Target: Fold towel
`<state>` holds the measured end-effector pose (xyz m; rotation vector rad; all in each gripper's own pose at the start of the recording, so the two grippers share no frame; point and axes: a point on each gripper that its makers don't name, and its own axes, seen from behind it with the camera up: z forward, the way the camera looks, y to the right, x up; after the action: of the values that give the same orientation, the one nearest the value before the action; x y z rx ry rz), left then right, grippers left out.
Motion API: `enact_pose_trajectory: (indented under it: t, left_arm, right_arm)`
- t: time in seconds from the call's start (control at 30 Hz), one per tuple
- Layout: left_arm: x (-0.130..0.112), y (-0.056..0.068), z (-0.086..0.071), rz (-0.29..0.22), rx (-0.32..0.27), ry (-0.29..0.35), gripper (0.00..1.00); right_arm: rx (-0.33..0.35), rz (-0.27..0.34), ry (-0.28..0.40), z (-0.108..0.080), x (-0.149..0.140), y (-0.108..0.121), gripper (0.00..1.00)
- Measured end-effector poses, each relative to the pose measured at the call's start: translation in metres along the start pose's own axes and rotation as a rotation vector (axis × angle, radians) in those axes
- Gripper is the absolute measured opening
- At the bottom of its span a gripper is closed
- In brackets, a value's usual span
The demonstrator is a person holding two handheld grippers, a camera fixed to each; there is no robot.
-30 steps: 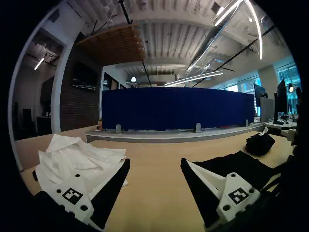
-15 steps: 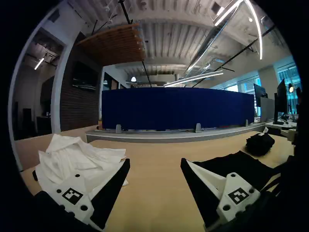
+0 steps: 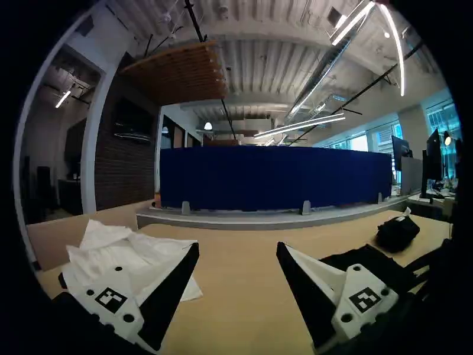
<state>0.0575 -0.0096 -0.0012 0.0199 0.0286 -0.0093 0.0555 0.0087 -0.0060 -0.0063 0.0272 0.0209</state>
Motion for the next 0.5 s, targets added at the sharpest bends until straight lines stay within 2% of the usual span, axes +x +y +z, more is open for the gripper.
enact_pose_trajectory:
  t: [0.17,0.27,0.5]
  left_arm:
    - [0.053,0.000,0.003,0.012,0.003,0.012,0.97]
    - [0.082,0.006,0.001,0.015,-0.009,0.013,0.97]
    - [0.119,0.011,-0.004,0.012,-0.019,-0.019,0.97]
  right_arm:
    - [0.013,0.003,-0.014,-0.004,0.046,-0.008,1.00]
    - [0.025,-0.006,-0.019,-0.005,0.072,-0.015,1.00]
    - [0.026,-0.017,-0.034,-0.008,0.117,-0.022,1.00]
